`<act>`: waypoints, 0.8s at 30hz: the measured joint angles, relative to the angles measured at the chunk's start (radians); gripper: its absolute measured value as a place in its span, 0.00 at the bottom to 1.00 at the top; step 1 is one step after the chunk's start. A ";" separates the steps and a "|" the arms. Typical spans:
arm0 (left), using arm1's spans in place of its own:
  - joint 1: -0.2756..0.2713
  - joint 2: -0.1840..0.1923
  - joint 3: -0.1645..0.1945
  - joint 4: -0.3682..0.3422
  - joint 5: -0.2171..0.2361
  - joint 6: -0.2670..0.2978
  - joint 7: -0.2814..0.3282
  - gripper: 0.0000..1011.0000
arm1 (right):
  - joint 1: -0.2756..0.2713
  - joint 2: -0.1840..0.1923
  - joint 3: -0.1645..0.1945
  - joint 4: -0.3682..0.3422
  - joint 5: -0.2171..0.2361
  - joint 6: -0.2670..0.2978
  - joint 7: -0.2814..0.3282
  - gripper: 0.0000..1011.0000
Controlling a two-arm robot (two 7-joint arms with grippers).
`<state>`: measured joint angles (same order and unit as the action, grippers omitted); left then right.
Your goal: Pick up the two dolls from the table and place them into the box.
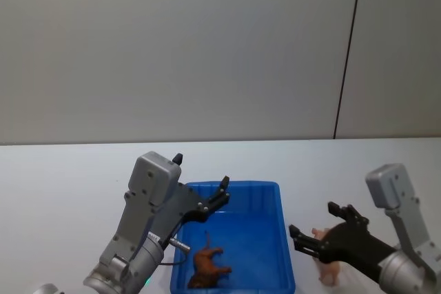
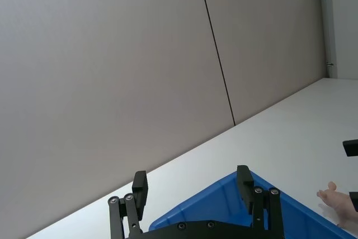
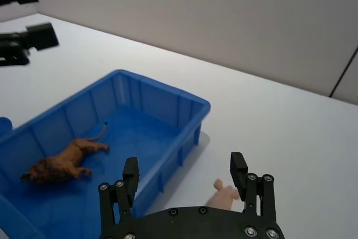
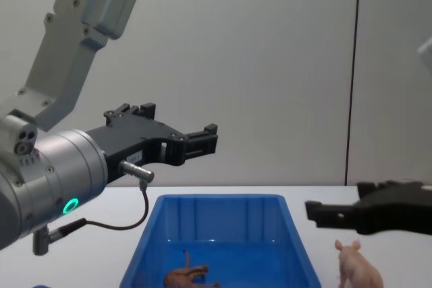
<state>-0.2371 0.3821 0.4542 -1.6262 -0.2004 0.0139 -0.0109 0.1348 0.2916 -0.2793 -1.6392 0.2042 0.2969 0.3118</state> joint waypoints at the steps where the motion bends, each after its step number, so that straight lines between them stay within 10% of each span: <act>1: 0.000 0.000 0.000 0.000 0.000 0.000 0.000 0.99 | -0.004 0.003 0.002 0.000 0.003 0.002 -0.003 0.99; 24: 0.000 0.000 0.000 0.000 0.000 0.000 0.000 0.99 | -0.007 0.008 0.005 0.115 0.033 0.089 -0.019 0.93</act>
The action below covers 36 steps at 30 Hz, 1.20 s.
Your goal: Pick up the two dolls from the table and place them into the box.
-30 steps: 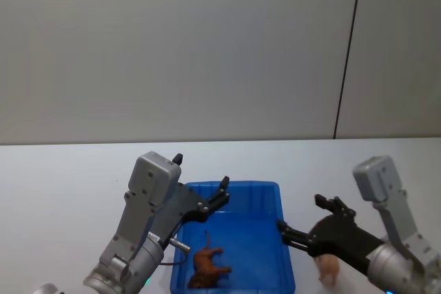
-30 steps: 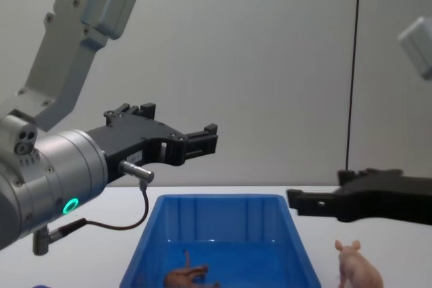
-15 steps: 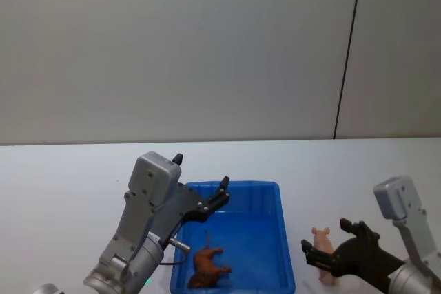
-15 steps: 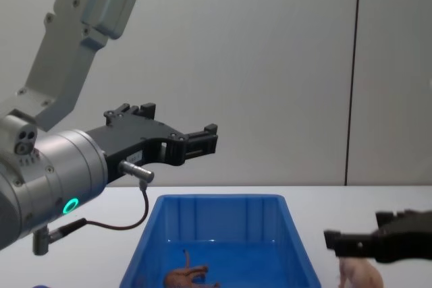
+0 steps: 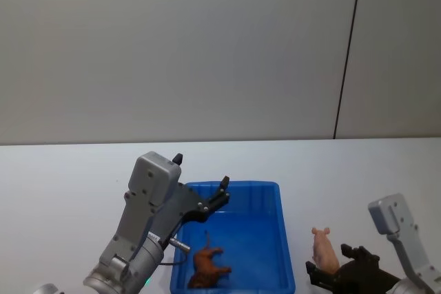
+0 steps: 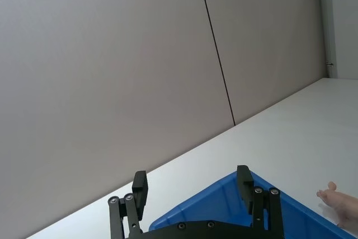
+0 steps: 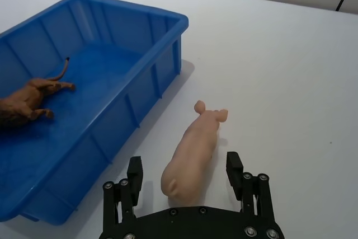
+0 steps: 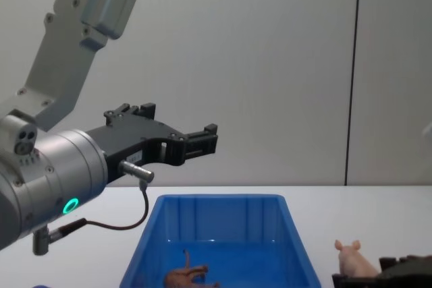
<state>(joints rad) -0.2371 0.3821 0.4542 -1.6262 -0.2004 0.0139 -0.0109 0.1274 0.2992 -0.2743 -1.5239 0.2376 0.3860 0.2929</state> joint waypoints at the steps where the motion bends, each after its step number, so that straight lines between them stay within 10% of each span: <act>1: 0.000 0.000 0.000 0.000 0.000 0.000 0.000 0.99 | 0.002 -0.001 0.000 0.004 0.001 0.001 0.000 0.91; 19: 0.000 0.000 0.000 0.000 0.000 0.000 0.000 0.99 | 0.016 -0.020 -0.005 0.039 0.017 -0.008 -0.041 0.40; 36: 0.000 0.000 0.000 0.000 0.000 0.000 0.000 0.99 | 0.019 -0.024 -0.012 -0.065 -0.035 -0.077 -0.054 0.38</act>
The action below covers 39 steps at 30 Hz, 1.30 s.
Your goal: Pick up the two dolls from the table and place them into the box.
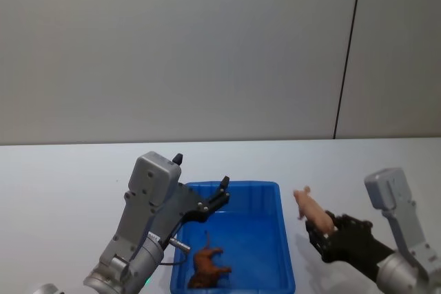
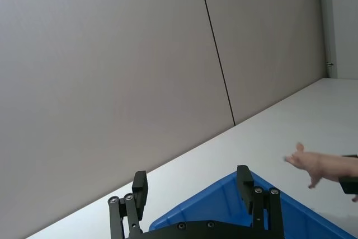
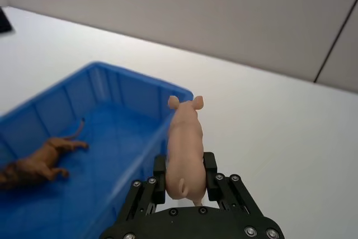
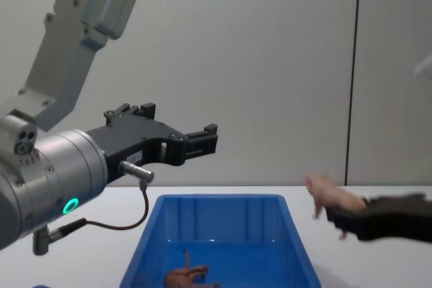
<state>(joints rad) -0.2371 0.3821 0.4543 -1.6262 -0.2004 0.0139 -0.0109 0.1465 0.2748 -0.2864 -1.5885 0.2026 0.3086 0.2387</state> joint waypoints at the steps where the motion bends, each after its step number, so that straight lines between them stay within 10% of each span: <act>1: 0.000 0.000 0.000 0.000 0.000 0.000 0.000 0.99 | 0.003 -0.002 -0.001 -0.007 -0.003 -0.001 0.004 0.38; 16: 0.000 0.000 0.000 0.000 0.000 0.000 0.000 0.99 | 0.088 -0.070 -0.042 -0.007 -0.040 0.041 0.103 0.38; 27: 0.000 0.000 0.000 0.000 0.000 0.000 0.000 0.99 | 0.158 -0.132 -0.072 0.101 -0.059 0.072 0.146 0.73; 39: 0.000 0.000 0.000 0.000 0.000 0.000 0.000 0.99 | 0.143 -0.108 -0.059 0.097 -0.057 0.032 0.150 0.99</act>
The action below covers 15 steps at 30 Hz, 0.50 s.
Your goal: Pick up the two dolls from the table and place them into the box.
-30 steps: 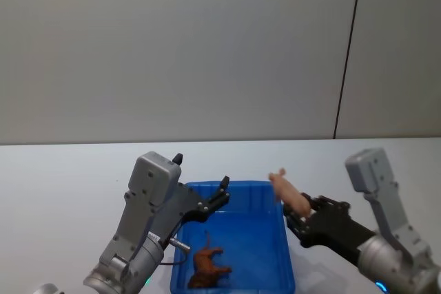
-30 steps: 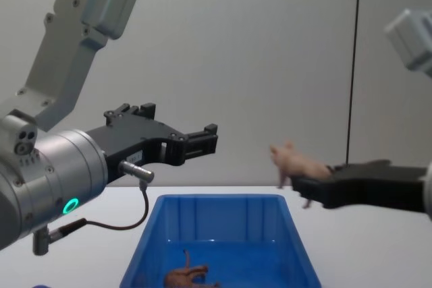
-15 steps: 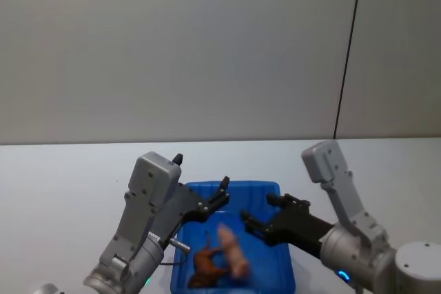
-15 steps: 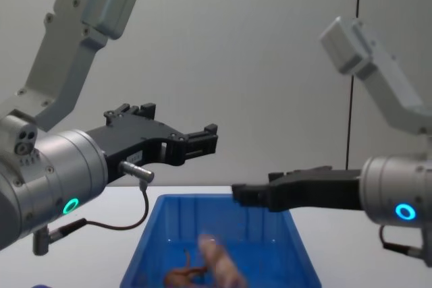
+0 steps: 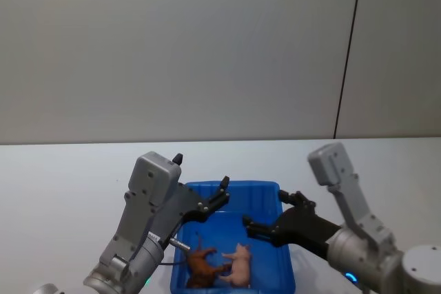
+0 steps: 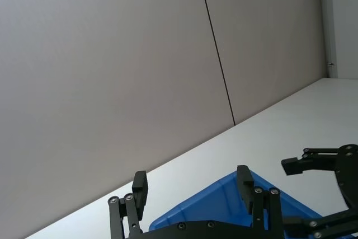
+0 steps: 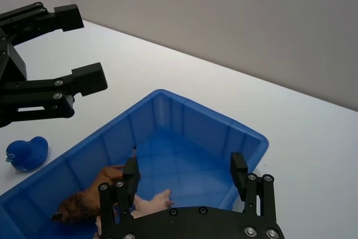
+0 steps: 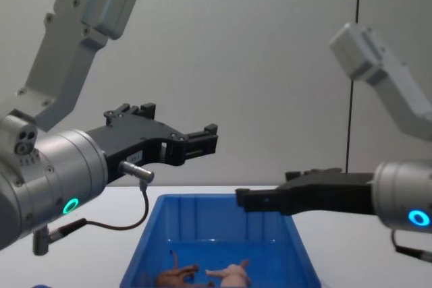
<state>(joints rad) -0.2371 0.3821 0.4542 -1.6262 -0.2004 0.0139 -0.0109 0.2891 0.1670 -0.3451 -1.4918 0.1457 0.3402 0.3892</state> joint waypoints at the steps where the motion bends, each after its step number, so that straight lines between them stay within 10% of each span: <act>1: 0.000 0.000 0.000 0.000 0.000 0.000 0.000 0.99 | -0.005 0.006 0.003 -0.005 0.004 -0.005 0.000 0.99; 15: 0.000 0.000 0.000 0.000 0.000 0.000 0.000 0.99 | -0.111 0.119 0.077 -0.104 0.119 -0.110 -0.020 0.99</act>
<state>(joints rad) -0.2371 0.3821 0.4543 -1.6262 -0.2004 0.0138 -0.0109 0.1776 0.2861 -0.2682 -1.5961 0.2643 0.2305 0.3689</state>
